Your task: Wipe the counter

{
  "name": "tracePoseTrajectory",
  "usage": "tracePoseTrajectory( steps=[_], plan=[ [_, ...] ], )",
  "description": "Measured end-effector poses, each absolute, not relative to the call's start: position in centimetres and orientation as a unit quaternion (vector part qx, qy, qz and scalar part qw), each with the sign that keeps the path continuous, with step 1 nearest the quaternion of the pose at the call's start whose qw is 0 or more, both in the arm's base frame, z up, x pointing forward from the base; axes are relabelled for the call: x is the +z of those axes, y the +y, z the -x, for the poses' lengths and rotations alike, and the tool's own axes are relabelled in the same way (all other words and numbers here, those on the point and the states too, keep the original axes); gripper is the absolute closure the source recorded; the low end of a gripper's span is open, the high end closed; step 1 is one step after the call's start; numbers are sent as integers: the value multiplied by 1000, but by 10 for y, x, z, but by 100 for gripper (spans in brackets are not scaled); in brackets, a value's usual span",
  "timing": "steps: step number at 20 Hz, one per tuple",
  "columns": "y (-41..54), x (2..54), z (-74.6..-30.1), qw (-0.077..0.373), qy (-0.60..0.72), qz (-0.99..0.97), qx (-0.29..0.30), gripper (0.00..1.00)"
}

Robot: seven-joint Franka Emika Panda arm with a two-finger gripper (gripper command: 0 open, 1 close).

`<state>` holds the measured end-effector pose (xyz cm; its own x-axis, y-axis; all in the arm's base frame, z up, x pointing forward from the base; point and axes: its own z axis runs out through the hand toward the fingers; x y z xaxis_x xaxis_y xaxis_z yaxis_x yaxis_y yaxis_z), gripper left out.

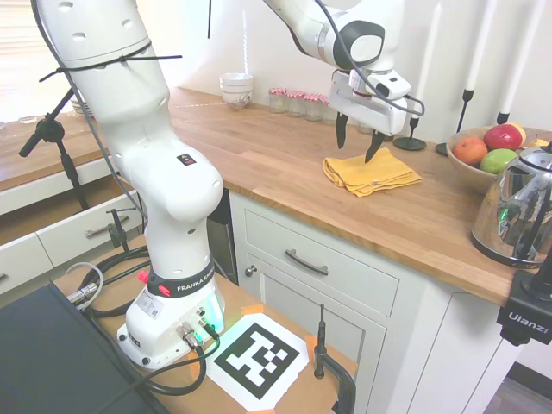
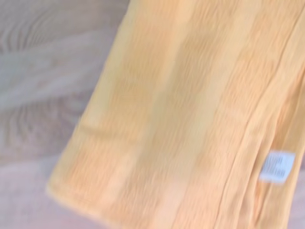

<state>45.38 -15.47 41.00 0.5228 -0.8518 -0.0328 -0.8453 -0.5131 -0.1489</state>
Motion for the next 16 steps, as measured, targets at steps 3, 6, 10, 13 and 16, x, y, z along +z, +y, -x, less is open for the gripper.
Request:
tracePoseTrajectory(
  steps=[3, 6, 10, 13, 16],
  plan=[
    [-165, 405, -469, 74, 490, 868, -21, 0],
    [-173, 397, -483, 72, 492, 867, -16, 0],
    [-179, 385, -500, 71, 496, 865, -12, 0],
    [-185, 376, -511, 66, 499, 864, -7, 0],
    [-190, 366, -520, 62, 500, 864, -3, 0]
  ],
)
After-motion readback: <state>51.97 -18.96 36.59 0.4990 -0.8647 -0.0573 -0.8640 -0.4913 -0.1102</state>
